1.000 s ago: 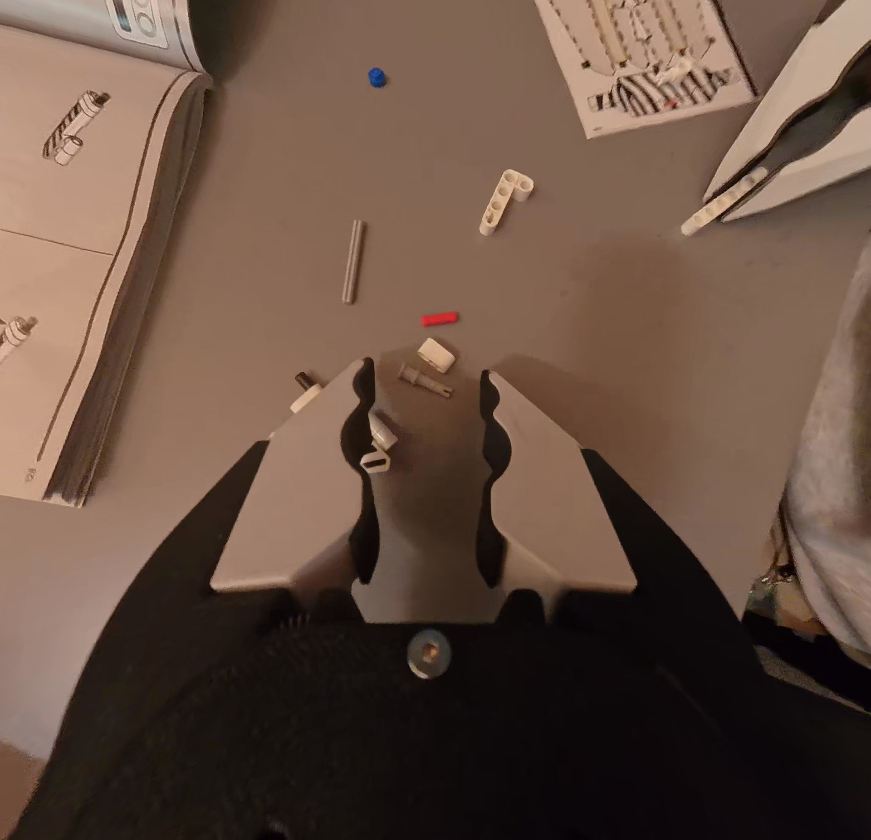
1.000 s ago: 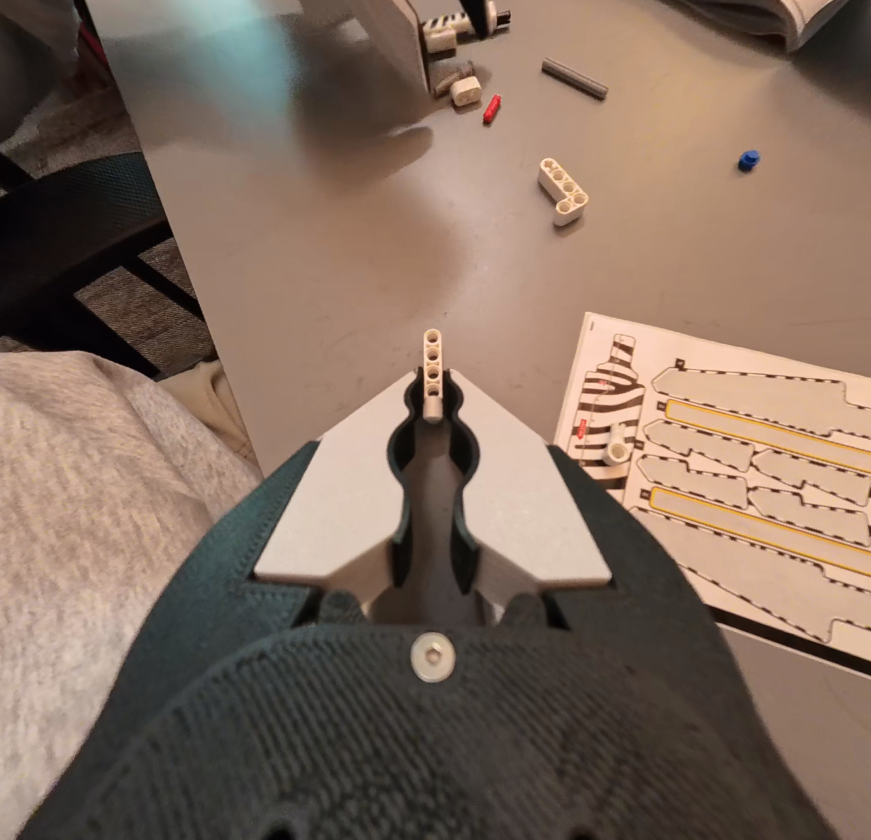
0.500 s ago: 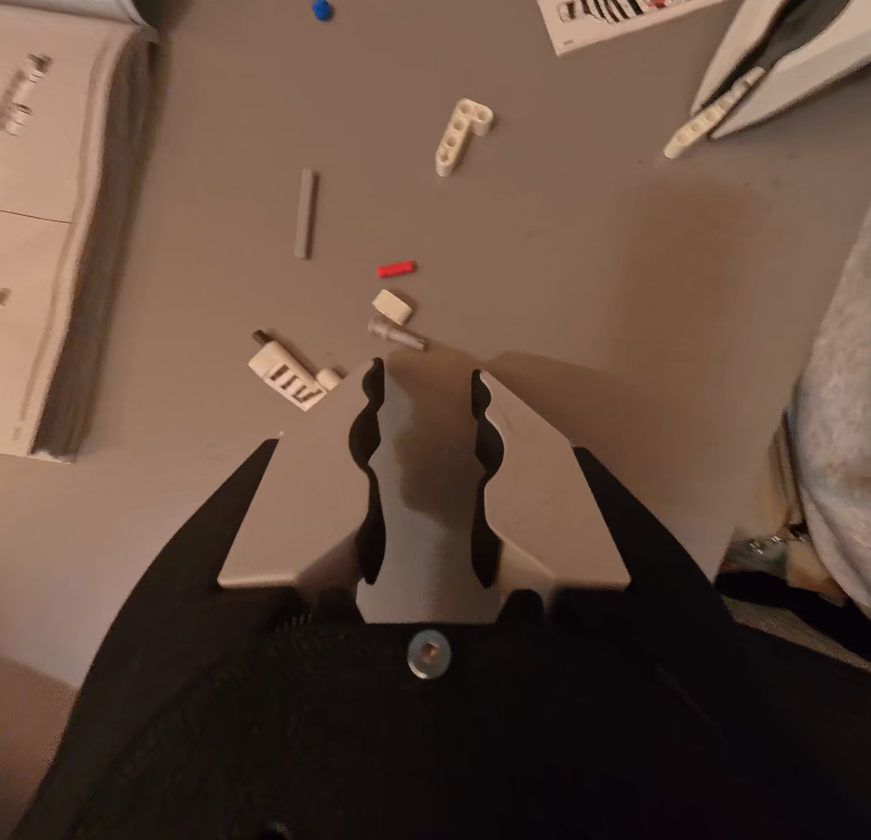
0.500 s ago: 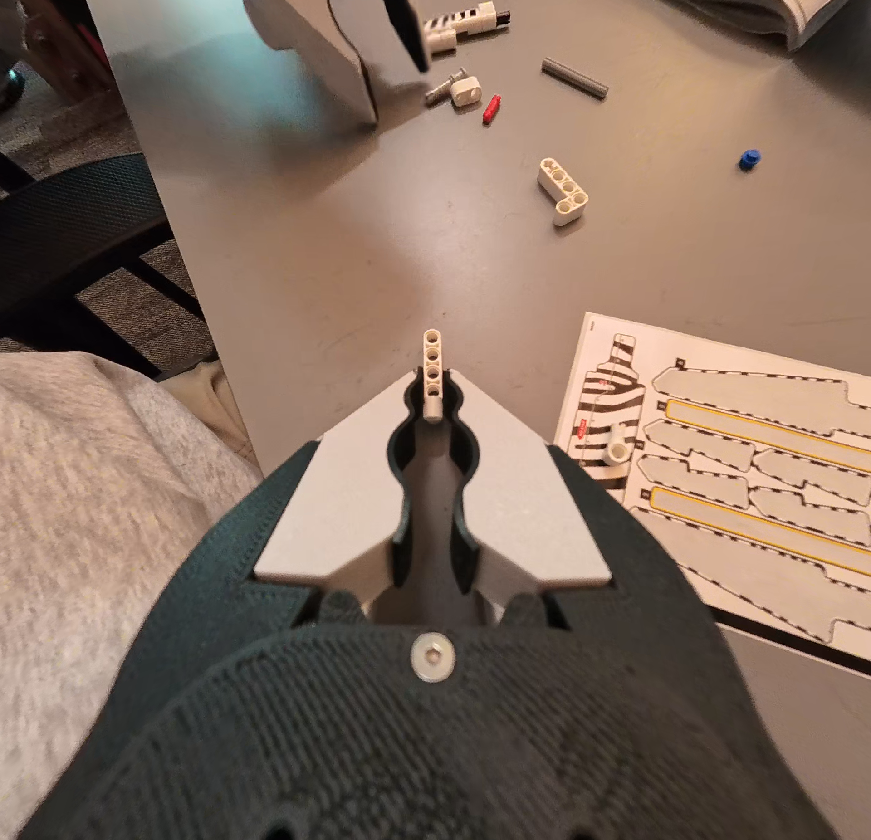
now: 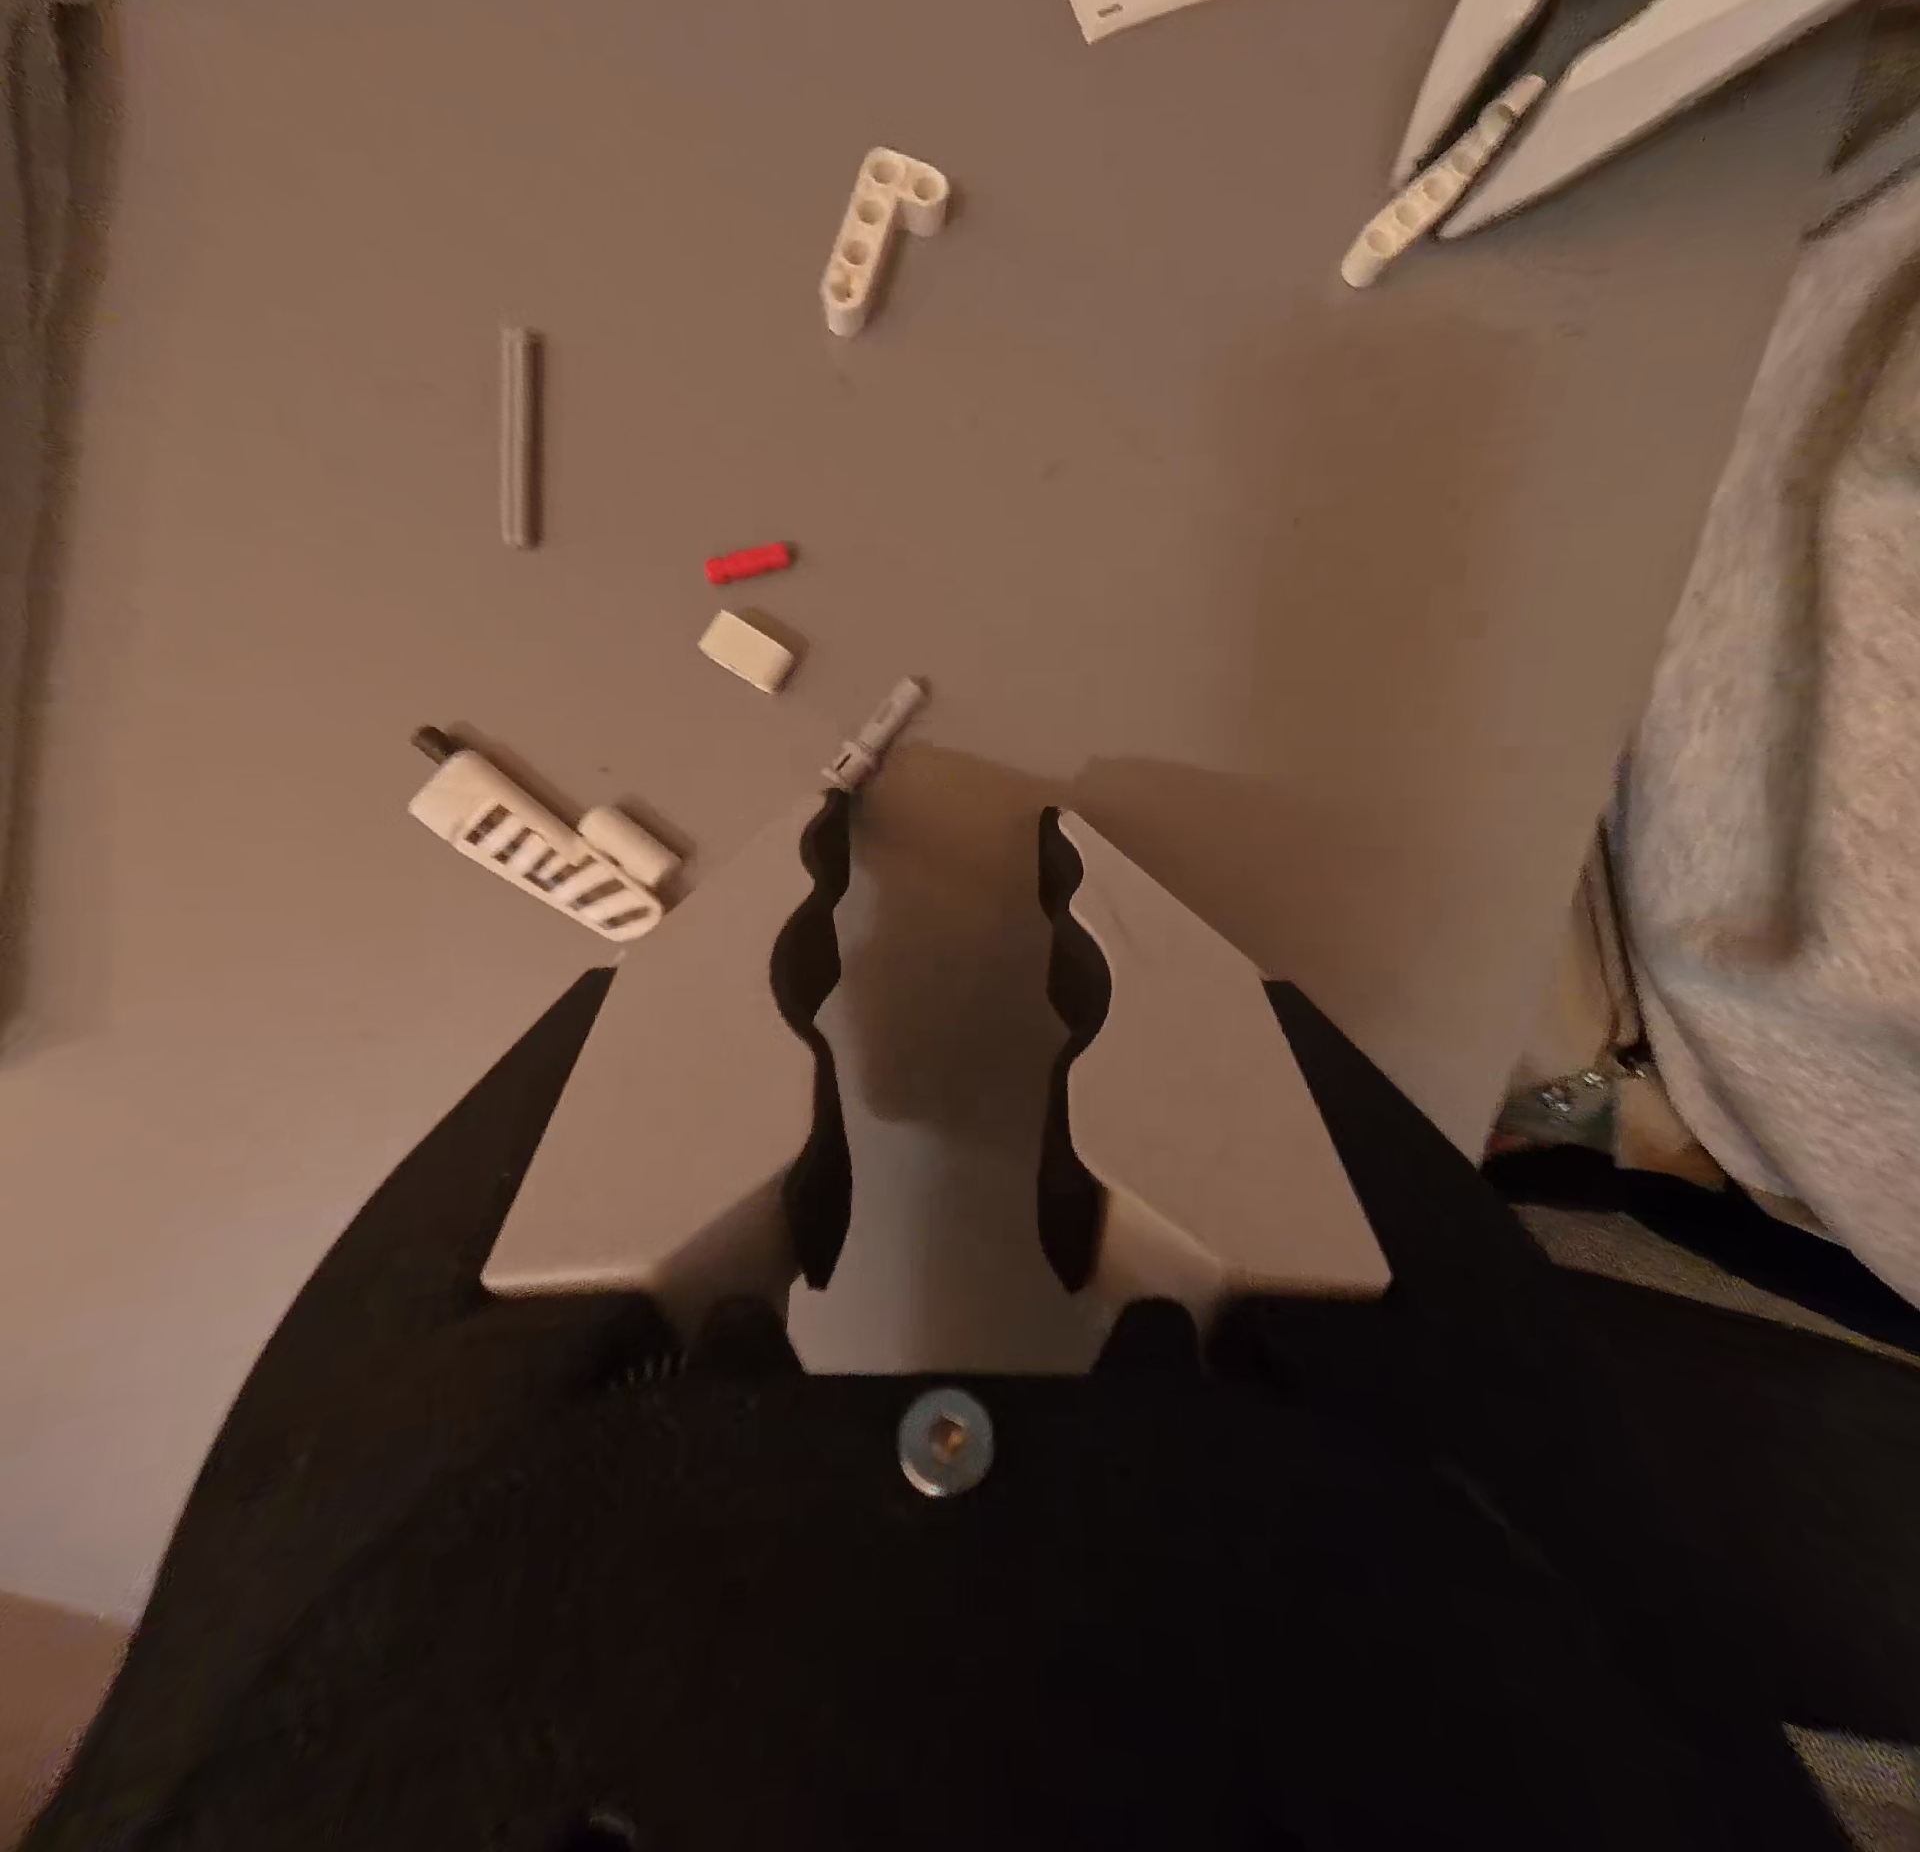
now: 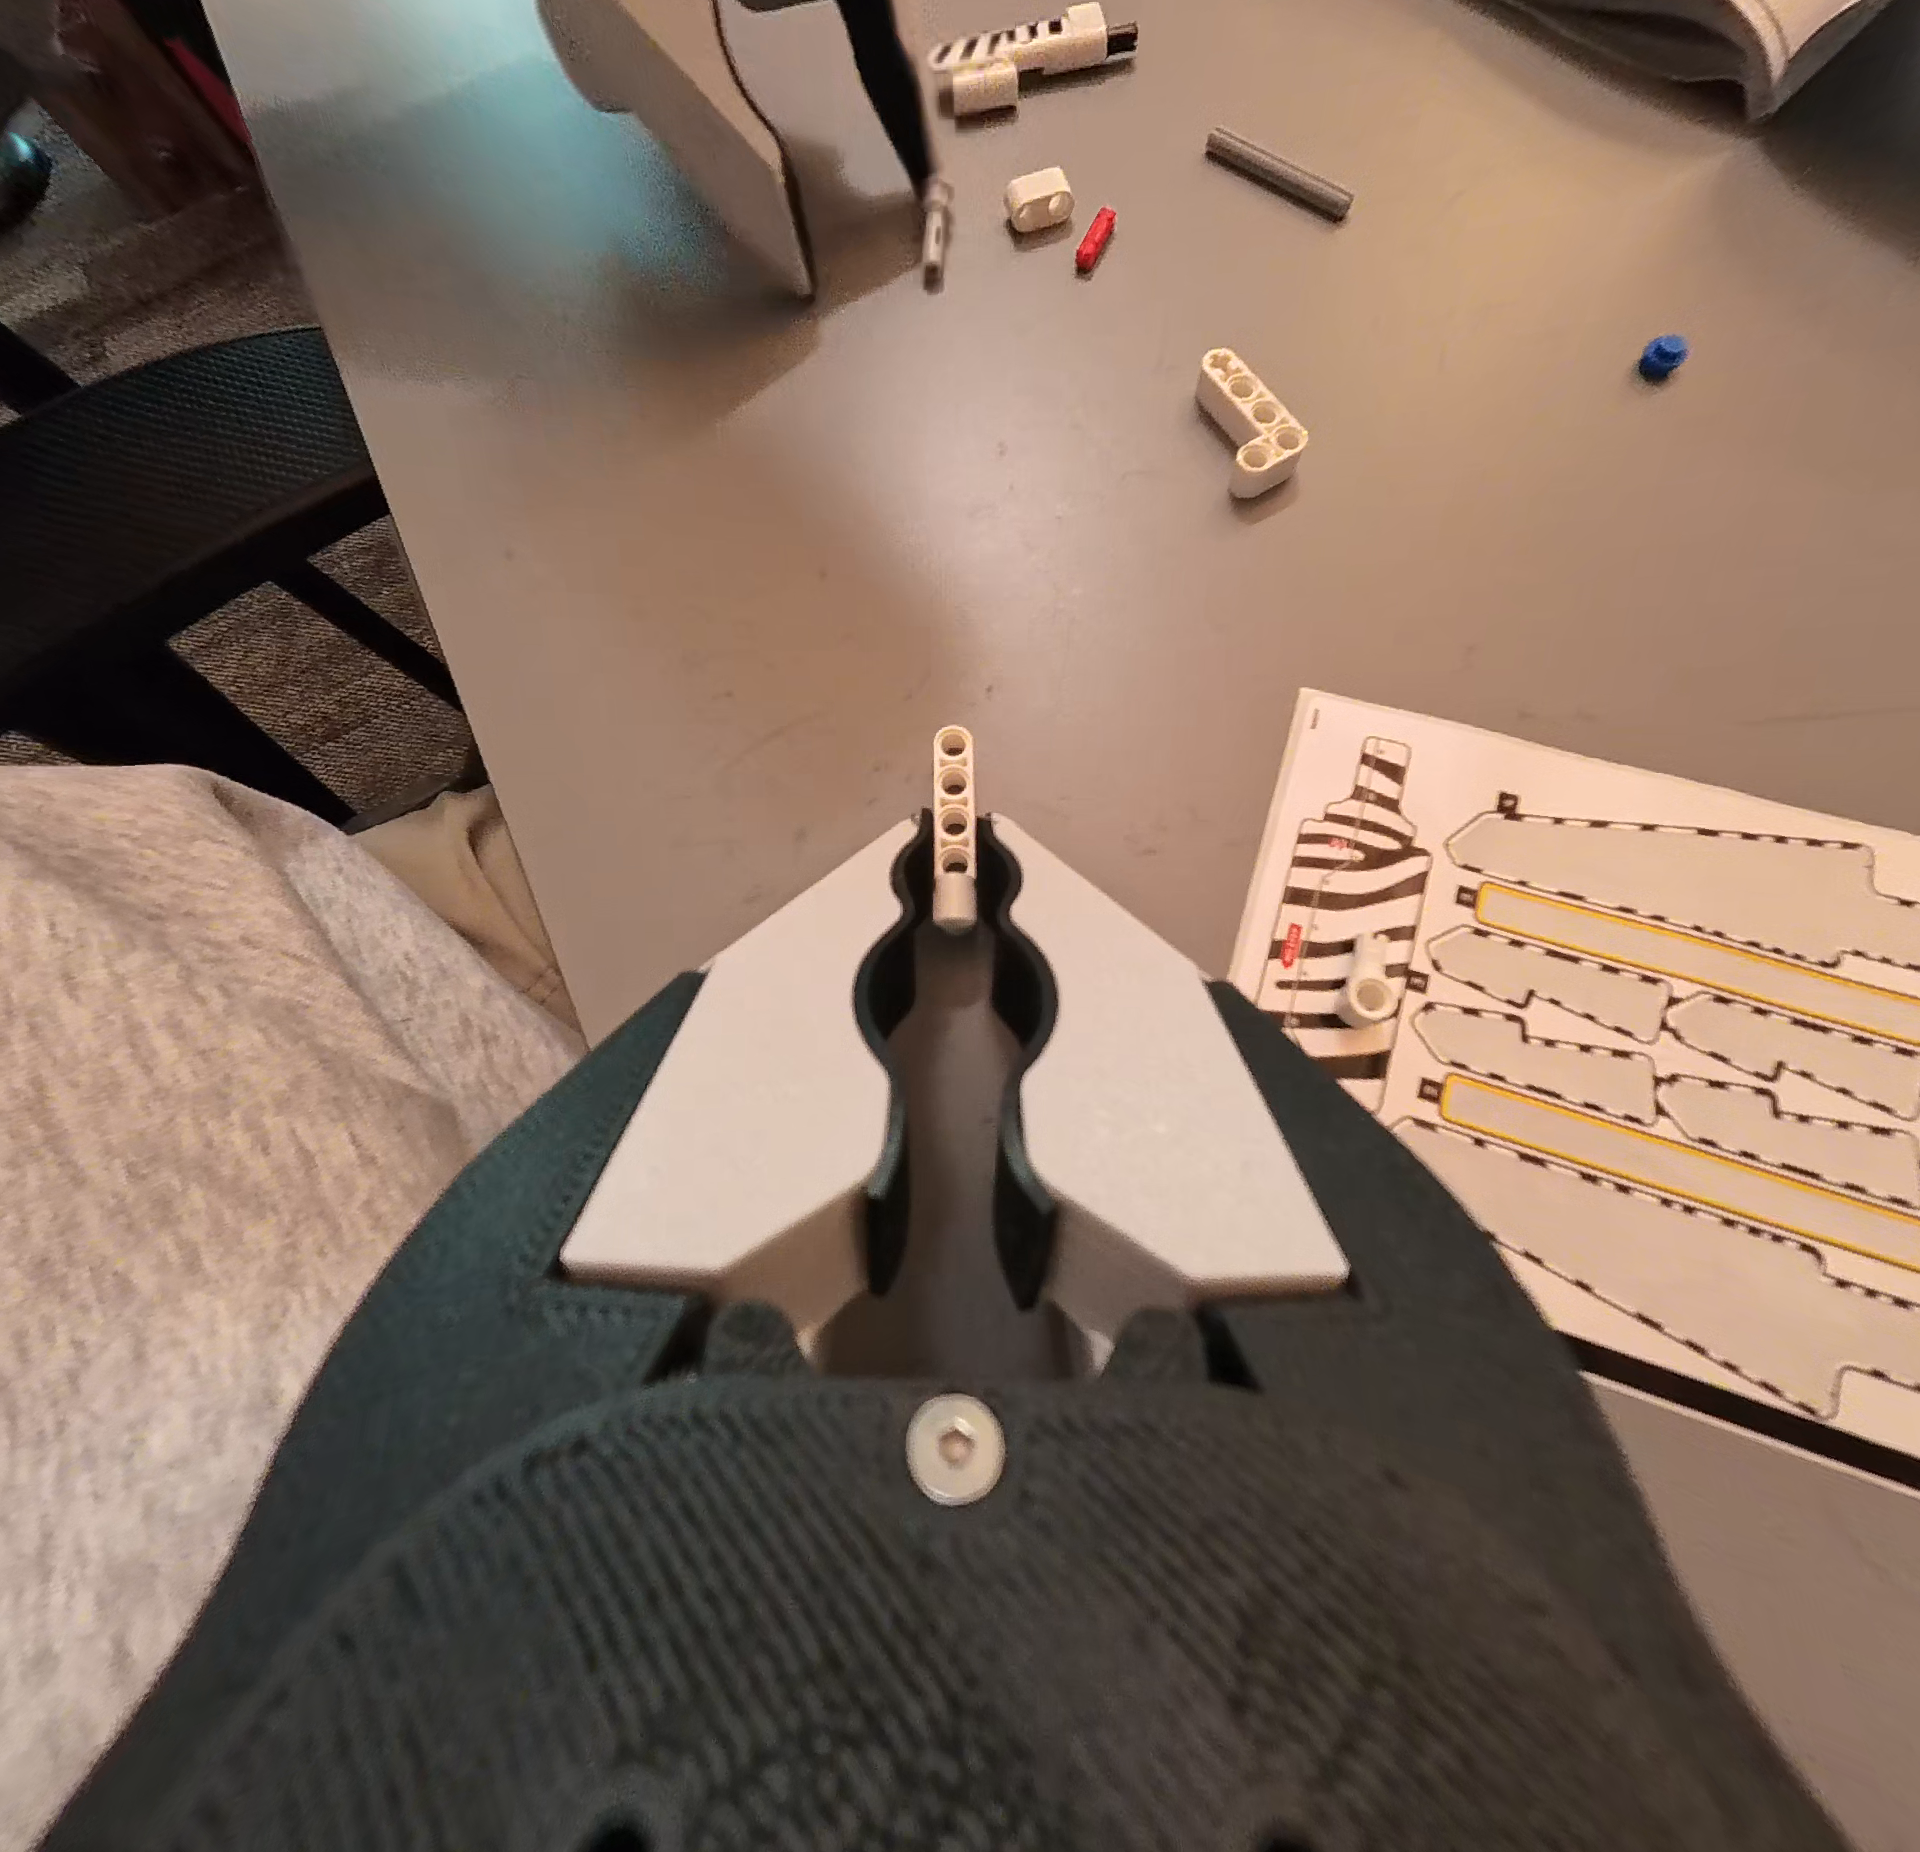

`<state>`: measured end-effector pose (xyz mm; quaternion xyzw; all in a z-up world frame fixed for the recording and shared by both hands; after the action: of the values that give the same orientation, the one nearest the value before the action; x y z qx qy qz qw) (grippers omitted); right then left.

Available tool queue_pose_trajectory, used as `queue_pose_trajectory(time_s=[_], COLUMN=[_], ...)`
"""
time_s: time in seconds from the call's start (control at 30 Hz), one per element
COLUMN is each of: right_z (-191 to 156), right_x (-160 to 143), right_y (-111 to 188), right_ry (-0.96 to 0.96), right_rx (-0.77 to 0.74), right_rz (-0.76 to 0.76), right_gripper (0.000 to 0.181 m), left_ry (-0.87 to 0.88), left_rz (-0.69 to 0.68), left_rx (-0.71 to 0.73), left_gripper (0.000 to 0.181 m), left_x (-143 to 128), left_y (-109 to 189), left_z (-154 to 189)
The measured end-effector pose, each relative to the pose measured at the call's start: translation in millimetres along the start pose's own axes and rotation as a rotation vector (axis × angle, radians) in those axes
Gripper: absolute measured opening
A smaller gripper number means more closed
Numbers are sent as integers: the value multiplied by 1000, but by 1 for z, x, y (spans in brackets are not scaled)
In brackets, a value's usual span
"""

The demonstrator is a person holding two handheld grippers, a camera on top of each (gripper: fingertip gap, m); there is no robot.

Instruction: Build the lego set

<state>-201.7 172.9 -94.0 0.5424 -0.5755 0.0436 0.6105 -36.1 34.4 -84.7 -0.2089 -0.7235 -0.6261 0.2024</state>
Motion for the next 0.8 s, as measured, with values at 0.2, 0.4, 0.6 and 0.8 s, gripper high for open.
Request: queue_pose_trajectory(time_s=[0.2, 0.4, 0.6, 0.8], right_z=[0, -1, -1, -9], right_x=[0, 0, 0, -5], right_y=[0, 0, 0, 6], right_ry=[-1, 8, 1, 33], right_rx=[1, -2, 18, 99], right_rz=[0, -3, -2, -11], right_gripper=[7, 7, 7, 30], left_ry=[11, 22, 10, -38], left_rz=[13, 78, 133, 293], left_rx=[35, 44, 20, -72], left_gripper=[32, 6, 6, 6], left_x=[-5, 0, 5, 38], left_y=[3, -2, -5, -2], left_z=[2, 2, 13, 46])
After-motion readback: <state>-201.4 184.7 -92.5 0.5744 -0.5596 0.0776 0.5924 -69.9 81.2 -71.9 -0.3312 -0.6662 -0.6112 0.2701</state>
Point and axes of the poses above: each gripper's, where its closed fingertips meet, y back along the fingers, x out of its top, z = x × y across the jaws, the point moved 6 cm from there along y, back along the fingers, and after that the axes turned 15 degrees about x, right-handed, at the moved point
